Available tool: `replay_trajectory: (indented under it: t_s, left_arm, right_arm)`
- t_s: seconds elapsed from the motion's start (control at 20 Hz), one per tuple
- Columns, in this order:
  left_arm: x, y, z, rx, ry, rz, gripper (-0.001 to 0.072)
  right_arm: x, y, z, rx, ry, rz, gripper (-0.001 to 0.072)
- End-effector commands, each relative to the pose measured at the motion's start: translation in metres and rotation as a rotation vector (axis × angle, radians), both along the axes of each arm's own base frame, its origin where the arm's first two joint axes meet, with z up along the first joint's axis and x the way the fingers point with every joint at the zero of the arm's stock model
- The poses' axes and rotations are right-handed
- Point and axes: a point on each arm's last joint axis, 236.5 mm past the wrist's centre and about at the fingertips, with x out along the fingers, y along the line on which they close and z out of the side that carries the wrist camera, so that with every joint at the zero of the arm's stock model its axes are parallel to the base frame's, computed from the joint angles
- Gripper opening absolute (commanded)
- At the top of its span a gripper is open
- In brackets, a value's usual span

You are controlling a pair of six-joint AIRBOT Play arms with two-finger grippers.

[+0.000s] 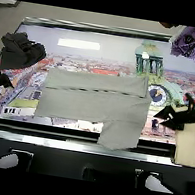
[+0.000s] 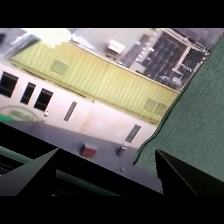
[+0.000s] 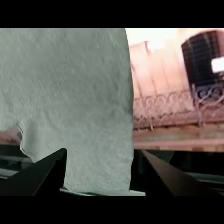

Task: Fold the clothes and pants, and hang the long-sleeved shirts on hangers.

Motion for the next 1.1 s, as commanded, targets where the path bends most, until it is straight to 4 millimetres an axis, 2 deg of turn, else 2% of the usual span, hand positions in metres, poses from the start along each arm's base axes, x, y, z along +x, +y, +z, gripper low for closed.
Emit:
replay_trajectory:
  t_s: [0.0, 0.15, 0.3, 0.5, 0.55, 0.65, 0.75, 0.95, 1.05]
  left_arm:
    - [-0.025, -0.014, -0.021, -0.038, 0.015, 0.018, 0.0708]
    - [-0.021, -0.014, -0.024, -0.033, 0.007, 0.017, 0.0708]
    - [-0.020, -0.014, -0.024, -0.033, 0.005, 0.017, 0.0708]
    - [-0.020, -0.014, -0.024, -0.033, 0.005, 0.017, 0.0708]
    - [-0.020, -0.015, -0.024, -0.038, 0.005, 0.025, 0.0708]
    - [-0.023, -0.023, -0.025, -0.085, 0.026, 0.066, 0.0709]
    - [-0.024, -0.038, -0.035, -0.151, 0.010, 0.017, 0.0709]
    - [-0.040, -0.073, -0.074, -0.422, -0.073, 0.017, 0.0709]
    - [-0.046, -0.088, -0.086, -0.518, -0.116, 0.050, 0.0709]
  right_arm:
    - [-0.060, 0.031, -0.037, 0.090, 0.121, -0.026, 0.0540]
    - [-0.076, 0.041, -0.060, 0.106, 0.148, -0.050, 0.0540]
    - [-0.069, 0.056, -0.073, 0.155, 0.103, -0.129, 0.0539]
    - [-0.074, 0.071, -0.087, 0.220, 0.120, -0.164, 0.0538]
    - [-0.072, 0.075, -0.087, 0.244, 0.116, -0.171, 0.0504]
    - [-0.064, 0.080, -0.082, 0.280, 0.088, -0.177, 0.0260]
    - [-0.062, 0.082, -0.080, 0.294, 0.070, -0.169, 0.0038]
    - [-0.064, 0.084, -0.077, 0.307, 0.079, -0.160, 0.0039]
    - [-0.064, 0.084, -0.078, 0.303, 0.077, -0.161, 0.0039]
